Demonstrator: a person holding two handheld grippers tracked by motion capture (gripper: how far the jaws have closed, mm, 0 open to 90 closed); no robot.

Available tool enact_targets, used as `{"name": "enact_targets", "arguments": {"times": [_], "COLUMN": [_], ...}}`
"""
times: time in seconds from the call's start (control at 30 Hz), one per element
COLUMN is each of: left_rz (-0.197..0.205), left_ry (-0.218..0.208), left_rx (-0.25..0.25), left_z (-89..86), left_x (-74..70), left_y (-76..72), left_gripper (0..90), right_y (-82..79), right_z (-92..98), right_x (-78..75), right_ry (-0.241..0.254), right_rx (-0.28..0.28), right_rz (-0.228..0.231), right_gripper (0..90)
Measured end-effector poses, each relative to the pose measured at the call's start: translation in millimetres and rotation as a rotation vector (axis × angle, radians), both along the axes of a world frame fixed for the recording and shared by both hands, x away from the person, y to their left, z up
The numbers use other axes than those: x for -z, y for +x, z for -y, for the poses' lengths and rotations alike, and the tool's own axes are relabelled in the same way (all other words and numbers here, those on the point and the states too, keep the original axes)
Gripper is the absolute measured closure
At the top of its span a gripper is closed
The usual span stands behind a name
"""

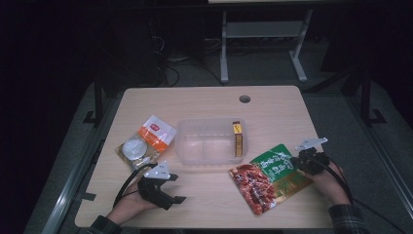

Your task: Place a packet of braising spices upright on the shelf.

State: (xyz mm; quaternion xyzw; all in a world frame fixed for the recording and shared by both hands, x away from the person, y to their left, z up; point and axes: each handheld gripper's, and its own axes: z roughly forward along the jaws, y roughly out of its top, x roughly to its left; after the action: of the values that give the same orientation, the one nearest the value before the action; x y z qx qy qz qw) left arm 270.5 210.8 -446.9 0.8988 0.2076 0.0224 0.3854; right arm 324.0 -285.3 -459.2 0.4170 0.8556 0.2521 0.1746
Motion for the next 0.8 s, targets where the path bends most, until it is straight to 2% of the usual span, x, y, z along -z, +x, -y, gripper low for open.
{"name": "enact_targets", "arguments": {"times": [0.17,0.4,0.67,0.8], "left_rz": [0.008,0.008,0.003,0.000], "left_ry": [0.001,0.011,0.035,0.028], "left_rx": [0.004,0.023,0.045,0.032], "left_z": [0.0,1.9,7.3,8.4], "left_x": [0.2,-0.1,-0.6,1.3], "left_y": [0.3,-1.6,-6.3,-5.4], "left_gripper": [16.6,16.6,12.6,12.8], "right_y": [-12.6,-28.0,-31.2,-33.3], "right_z": [-3.4,-24.8,-45.4,-53.9], "right_x": [0.0,-2.8,-4.3,-4.7], "right_ry": [0.026,-0.003,-0.011,-0.008], "right_rx": [-0.012,-0.083,-0.154,-0.189], "right_rz": [-0.010,-0.033,-0.049,-0.056], "right_gripper": [89.8,89.8,89.8,89.8]}}
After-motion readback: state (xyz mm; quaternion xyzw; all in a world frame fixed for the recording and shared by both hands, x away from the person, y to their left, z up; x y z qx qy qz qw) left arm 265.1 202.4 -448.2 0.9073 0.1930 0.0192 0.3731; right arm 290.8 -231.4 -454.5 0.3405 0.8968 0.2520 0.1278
